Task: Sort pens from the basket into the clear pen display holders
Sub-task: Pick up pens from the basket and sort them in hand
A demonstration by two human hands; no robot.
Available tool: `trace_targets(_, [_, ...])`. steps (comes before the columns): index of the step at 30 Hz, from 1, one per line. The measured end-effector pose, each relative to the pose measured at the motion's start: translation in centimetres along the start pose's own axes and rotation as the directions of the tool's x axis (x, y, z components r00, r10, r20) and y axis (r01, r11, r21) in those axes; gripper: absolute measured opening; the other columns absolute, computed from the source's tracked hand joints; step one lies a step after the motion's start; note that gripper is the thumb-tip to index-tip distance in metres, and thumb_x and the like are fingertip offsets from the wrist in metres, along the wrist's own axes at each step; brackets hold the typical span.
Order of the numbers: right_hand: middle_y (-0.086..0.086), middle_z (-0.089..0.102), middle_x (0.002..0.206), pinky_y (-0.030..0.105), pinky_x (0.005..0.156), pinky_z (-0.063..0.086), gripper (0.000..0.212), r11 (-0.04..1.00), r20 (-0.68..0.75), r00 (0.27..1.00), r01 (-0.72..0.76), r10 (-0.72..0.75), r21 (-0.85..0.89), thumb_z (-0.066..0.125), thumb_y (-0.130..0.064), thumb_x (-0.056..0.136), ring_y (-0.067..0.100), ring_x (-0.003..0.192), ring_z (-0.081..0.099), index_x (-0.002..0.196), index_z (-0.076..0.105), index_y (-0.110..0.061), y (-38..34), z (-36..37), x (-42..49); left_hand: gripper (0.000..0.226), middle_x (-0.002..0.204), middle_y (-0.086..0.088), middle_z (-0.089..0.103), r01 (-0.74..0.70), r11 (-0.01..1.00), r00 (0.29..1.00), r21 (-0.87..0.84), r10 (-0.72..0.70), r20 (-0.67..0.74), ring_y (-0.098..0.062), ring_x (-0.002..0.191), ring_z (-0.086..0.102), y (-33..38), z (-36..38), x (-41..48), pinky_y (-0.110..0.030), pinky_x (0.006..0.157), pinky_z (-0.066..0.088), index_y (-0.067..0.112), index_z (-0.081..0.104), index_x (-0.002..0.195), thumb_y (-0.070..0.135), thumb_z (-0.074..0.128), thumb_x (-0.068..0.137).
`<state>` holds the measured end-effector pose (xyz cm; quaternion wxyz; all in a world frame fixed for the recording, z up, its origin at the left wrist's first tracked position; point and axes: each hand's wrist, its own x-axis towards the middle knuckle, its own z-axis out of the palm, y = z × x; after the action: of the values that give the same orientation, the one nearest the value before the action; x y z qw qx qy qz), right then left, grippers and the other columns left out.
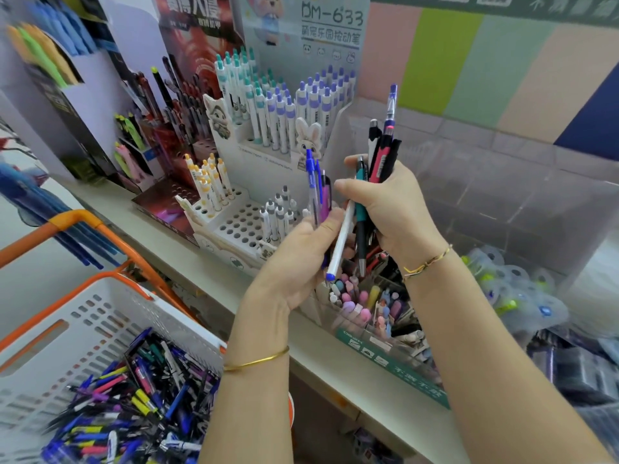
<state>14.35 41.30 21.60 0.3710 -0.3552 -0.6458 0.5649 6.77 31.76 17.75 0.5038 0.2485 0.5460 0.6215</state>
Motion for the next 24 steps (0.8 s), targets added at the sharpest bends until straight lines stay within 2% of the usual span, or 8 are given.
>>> trace_targets(3, [0.004,0.061,0.092,0.021,0.067,0.052,0.032,0.998,0.015,0.998,0.054,-0.053,-0.023,0.072,-0.005,0.079,0.01,0.075,0.06,0.109,0.061,-0.012,0.1,0.1,-0.1,0.044,0.081,-0.001,0.058,0.005,0.994,1.0,0.112,-0.005,0.002,-0.005,0.061,0.057,0.2,0.1,0.0,-0.024,0.055,0.048,0.008,0.053,0.117,0.045,0.049,0.094])
trace_targets(7, [0.001,0.061,0.09,0.026,0.069,0.053,0.028,0.995,-0.013,0.997,0.072,-0.073,-0.063,0.07,-0.007,0.079,0.01,0.077,0.058,0.106,0.061,-0.012,0.1,0.5,0.3,0.068,0.121,-0.007,0.065,-0.022,0.978,0.996,0.205,0.004,0.089,-0.021,0.113,0.061,0.4,0.4,0.2,-0.045,0.097,0.048,0.014,0.048,0.131,0.061,0.057,0.082])
trace_targets(11, [0.006,0.061,0.09,0.034,0.075,0.057,0.021,0.996,0.036,0.998,-0.052,0.049,0.069,0.067,-0.009,0.085,0.016,0.081,0.06,0.104,0.059,-0.006,-0.2,0.5,0.5,0.075,0.123,-0.004,0.065,-0.074,0.963,0.994,0.259,0.05,0.096,-0.023,0.119,0.059,0.8,1.1,0.5,-0.051,0.106,0.041,0.018,0.048,0.133,0.067,0.054,0.076])
trace_targets(13, [0.013,0.061,0.092,0.041,0.079,0.056,0.015,0.986,0.049,0.994,-0.102,0.097,0.134,0.065,-0.007,0.087,0.021,0.083,0.06,0.1,0.058,-0.004,-0.5,0.4,0.7,0.065,0.117,-0.001,0.068,-0.109,0.948,0.992,0.299,0.086,0.089,-0.019,0.114,0.062,0.9,1.4,0.9,-0.048,0.104,0.044,0.024,0.052,0.123,0.07,0.051,0.076])
trace_targets(16, [0.021,0.061,0.092,0.038,0.073,0.057,0.008,0.969,0.039,0.99,-0.138,0.133,0.203,0.06,-0.001,0.089,0.025,0.079,0.061,0.086,0.056,-0.008,-0.9,0.2,1.3,0.044,0.102,0.0,0.069,-0.142,0.937,0.989,0.318,0.122,0.081,-0.015,0.096,0.066,1.2,2.2,1.5,-0.047,0.095,0.049,0.028,0.053,0.111,0.064,0.046,0.087])
trace_targets(19, [0.02,0.06,0.087,0.035,0.066,0.056,0.007,0.941,-0.017,0.986,-0.155,0.168,0.302,0.057,0.002,0.089,0.026,0.074,0.062,0.092,0.056,-0.004,-1.6,-0.1,1.8,0.053,0.096,-0.006,0.067,-0.148,0.959,0.987,0.243,0.129,0.09,-0.017,0.083,0.066,1.4,3.5,2.1,-0.042,0.077,0.054,0.02,0.049,0.119,0.064,0.043,0.089])
trace_targets(21, [0.014,0.061,0.079,0.027,0.053,0.055,0.012,0.899,-0.047,0.978,-0.165,0.201,0.406,0.055,0.002,0.091,0.022,0.061,0.064,0.103,0.054,-0.001,-2.0,-0.3,1.9,0.056,0.079,-0.005,0.06,-0.153,0.972,0.986,0.176,0.137,0.098,-0.015,0.061,0.057,1.4,4.2,2.2,-0.032,0.054,0.047,0.012,0.046,0.121,0.059,0.039,0.093])
trace_targets(24, [0.011,0.062,0.076,0.023,0.048,0.052,0.015,0.856,-0.045,0.975,-0.169,0.219,0.489,0.056,-0.009,0.095,0.016,0.052,0.066,0.108,0.051,-0.002,-2.1,-0.6,1.6,0.061,0.067,-0.005,0.051,-0.088,0.993,0.985,0.074,0.076,0.154,-0.013,0.047,0.047,1.7,4.6,2.3,-0.024,0.041,0.037,0.005,0.047,0.114,0.059,0.043,0.086])
